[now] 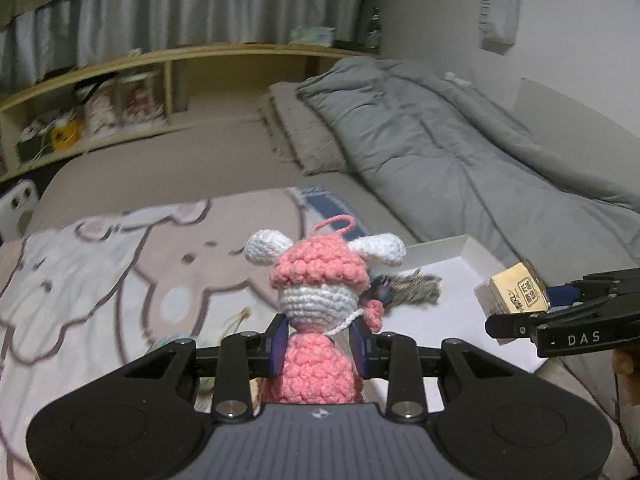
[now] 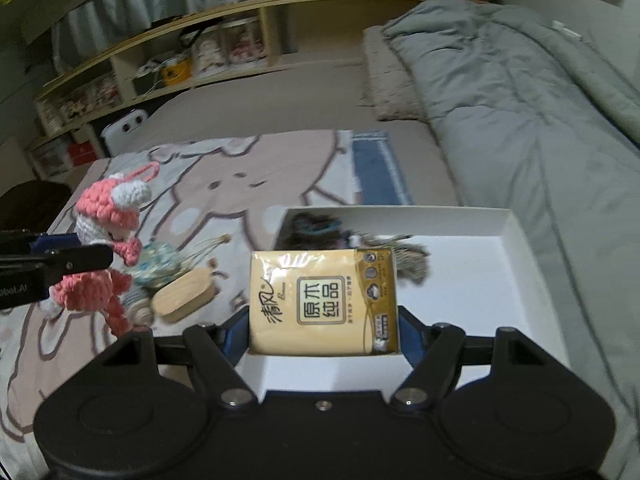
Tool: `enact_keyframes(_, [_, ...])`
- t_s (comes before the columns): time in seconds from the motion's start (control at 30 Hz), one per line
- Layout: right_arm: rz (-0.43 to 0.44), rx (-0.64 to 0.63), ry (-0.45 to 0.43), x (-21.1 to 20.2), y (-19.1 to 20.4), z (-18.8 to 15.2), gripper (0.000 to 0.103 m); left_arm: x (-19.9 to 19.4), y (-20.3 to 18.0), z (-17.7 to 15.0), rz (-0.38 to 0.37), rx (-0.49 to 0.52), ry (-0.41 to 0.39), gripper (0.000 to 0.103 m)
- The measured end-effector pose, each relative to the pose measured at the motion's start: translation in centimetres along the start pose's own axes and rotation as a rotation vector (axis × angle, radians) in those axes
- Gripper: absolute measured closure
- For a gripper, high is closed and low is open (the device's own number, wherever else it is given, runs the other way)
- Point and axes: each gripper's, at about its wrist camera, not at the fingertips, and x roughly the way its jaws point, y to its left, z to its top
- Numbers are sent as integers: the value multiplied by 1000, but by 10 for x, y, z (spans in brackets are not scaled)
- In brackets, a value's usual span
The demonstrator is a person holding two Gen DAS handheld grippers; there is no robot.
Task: Organize objects
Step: 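Carry the bunny and tissue pack over the white tray with both tools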
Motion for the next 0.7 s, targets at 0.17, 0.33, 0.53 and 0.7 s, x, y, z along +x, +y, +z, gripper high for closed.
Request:
enact_keyframes(0.17, [-42,29,-13,3,-33,9,29,23,-25,18,-36,31,-18,69])
enact_keyframes(0.33, [-73,71,-10,12,-61,13,29,50,-52,27,-87,91,-20,69])
enact_keyframes(0.53, [-88,115,26,34,-83,5,29,91,-76,13,-134,130,79,69])
enact_keyframes(0.7, [-78,139,79,59,-91,-6,29,125,-81,-8,-183,50,209,69])
